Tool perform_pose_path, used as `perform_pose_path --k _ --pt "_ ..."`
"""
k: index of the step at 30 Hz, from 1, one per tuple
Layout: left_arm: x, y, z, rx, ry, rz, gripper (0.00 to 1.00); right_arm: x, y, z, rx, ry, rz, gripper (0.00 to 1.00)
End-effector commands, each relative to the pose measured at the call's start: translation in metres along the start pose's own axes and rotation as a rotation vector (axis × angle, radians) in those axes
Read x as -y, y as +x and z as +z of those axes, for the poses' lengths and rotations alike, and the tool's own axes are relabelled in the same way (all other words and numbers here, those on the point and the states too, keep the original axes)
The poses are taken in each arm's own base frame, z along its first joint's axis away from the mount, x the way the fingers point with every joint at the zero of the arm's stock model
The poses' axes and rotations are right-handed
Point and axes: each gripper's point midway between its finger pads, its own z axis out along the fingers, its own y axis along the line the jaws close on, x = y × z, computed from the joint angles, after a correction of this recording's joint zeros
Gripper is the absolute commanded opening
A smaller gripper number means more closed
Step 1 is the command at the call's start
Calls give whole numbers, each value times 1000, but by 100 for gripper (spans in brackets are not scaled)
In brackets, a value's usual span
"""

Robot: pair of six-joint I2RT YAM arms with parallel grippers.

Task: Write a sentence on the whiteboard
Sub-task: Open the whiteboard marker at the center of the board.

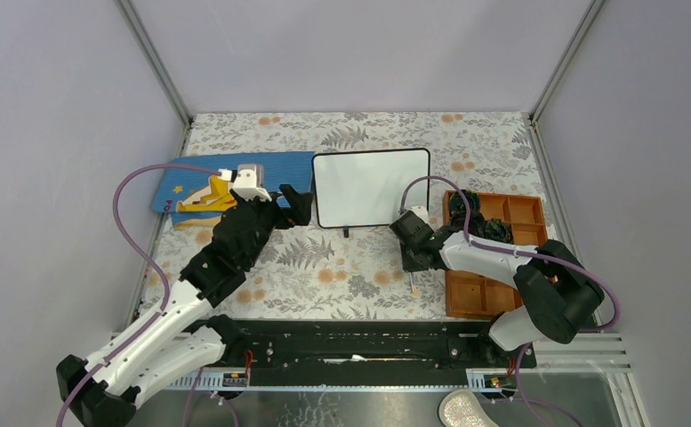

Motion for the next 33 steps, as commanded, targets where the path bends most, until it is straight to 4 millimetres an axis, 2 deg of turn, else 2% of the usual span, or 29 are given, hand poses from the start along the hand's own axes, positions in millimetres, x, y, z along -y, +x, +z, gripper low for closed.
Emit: perform_pose_path --k 1,4,18,27,33 --pt "8 -17 -3 60 26 -13 99 14 31 8 -97 55 -31 10" --pt "7 -17 -3 60 26 -13 99 14 27 5 -80 50 -26 0" --pt "5 -14 1 53 8 -5 99 4 3 -22 37 -35 13 0" --pt "1 -17 -2 52 -13 -7 99 3 -23 -55 183 -97 22 0" --pt "-2 -13 0 37 -36 -20 99 1 -33 -73 226 -134 22 0"
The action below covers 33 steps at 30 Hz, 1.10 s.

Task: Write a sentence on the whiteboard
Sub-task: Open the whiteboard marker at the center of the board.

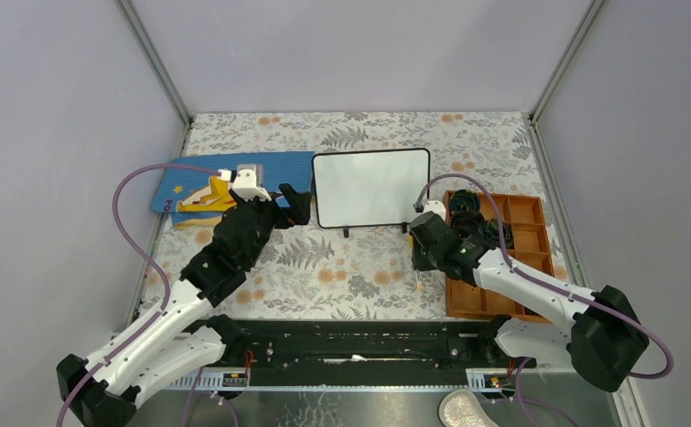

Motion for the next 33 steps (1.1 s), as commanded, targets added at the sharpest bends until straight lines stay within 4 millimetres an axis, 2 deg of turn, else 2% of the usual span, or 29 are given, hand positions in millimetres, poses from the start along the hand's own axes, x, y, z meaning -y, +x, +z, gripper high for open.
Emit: perform_pose_path --k 1,5,8,13,16,20,26,29,33 --pt "1 -13 0 23 -31 -31 99 -7 -18 -18 60 -38 -12 0" --pt "2 -26 -1 -3 -82 -64 99 -14 -35 -34 114 -80 0 0" --pt "5 -25 0 -32 -85 -84 99 -27 -49 -50 154 -152 1 0" --pt "40 -8 1 -83 121 -101 99 -62 -70 -89 277 -360 -71 0" --pt "61 -6 -4 -94 245 -134 99 -82 -75 -112 325 -494 -131 0" --pt "97 -12 -22 -87 469 -175 99 -105 -79 -138 385 -663 -170 0" --pt "146 -14 -64 -132 826 -189 99 -136 -90 -173 453 -877 -191 0" --pt "157 -12 -74 -174 908 -192 99 -145 -98 -187 495 -941 -194 0" --pt "162 -8 -78 -216 945 -203 99 -152 -103 -198 520 -991 -199 0"
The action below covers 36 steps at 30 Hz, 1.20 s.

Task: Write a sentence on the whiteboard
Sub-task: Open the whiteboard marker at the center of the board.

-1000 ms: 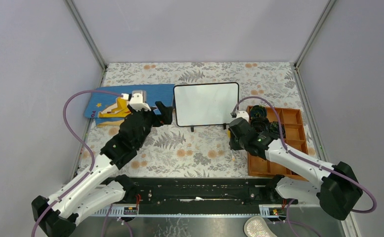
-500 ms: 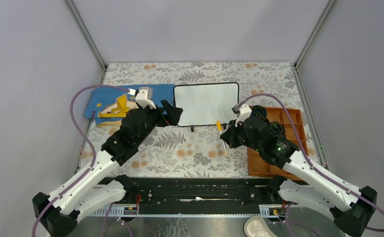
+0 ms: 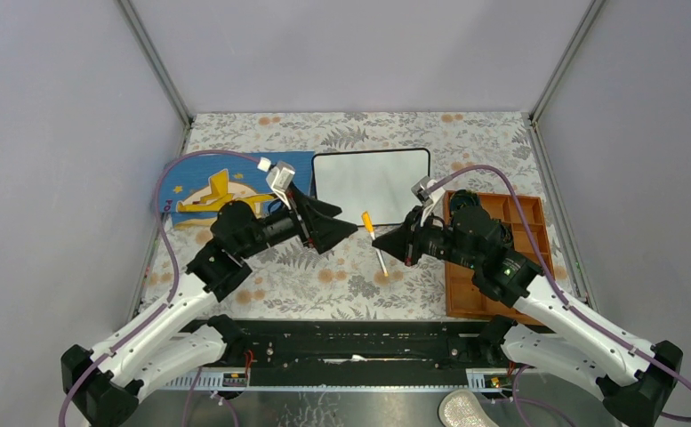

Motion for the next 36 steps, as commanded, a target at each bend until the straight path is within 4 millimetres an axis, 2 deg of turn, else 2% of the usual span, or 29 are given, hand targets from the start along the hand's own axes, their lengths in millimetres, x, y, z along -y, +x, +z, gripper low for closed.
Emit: perform_pose_path --k 1,12,16,19,24,31,36 --pt "32 0 1 -31 166 -6 98 -38 -40 -2 114 -163 -41 0" --pt "41 -4 15 -58 216 -68 84 -44 -45 3 124 -192 -28 0" --pt "35 0 19 -71 205 -86 75 -44 -45 4 122 -193 -26 0" --pt "31 0 23 -65 191 -104 63 -43 -43 6 118 -189 -25 0" --pt "32 -3 26 -52 198 -116 52 -43 -41 8 112 -187 -19 0" --pt "32 -1 27 -58 210 -122 40 -42 -40 8 111 -181 -16 0" --pt "31 3 26 -68 207 -128 40 -40 -40 9 113 -174 -15 0"
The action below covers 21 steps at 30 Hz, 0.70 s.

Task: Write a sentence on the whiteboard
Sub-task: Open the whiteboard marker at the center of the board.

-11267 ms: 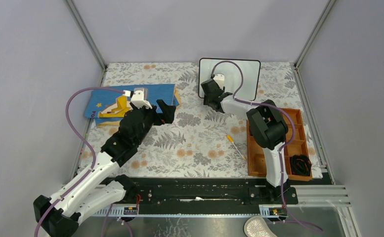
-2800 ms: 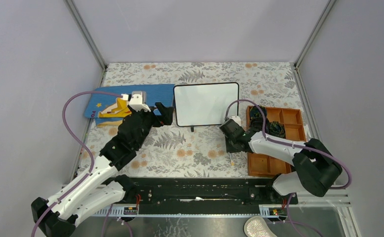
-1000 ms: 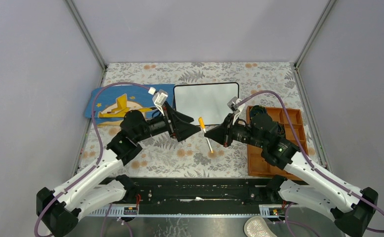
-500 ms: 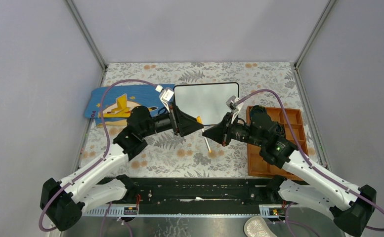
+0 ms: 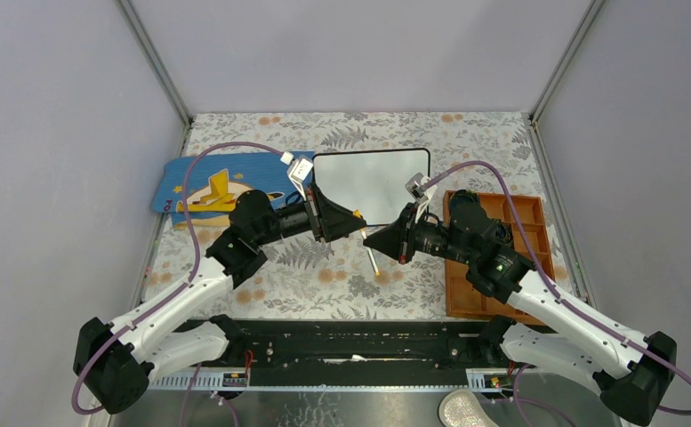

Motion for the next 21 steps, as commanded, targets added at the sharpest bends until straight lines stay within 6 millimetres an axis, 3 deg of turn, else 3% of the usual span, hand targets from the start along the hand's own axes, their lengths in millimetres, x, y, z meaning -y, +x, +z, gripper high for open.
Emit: perform_pose_path --k 1,21 --pt "18 -10 1 28 67 36 41 -17 -27 1 76 -46 -30 0" --pt "9 1 0 -2 46 16 39 -15 -30 1 84 -29 -29 0"
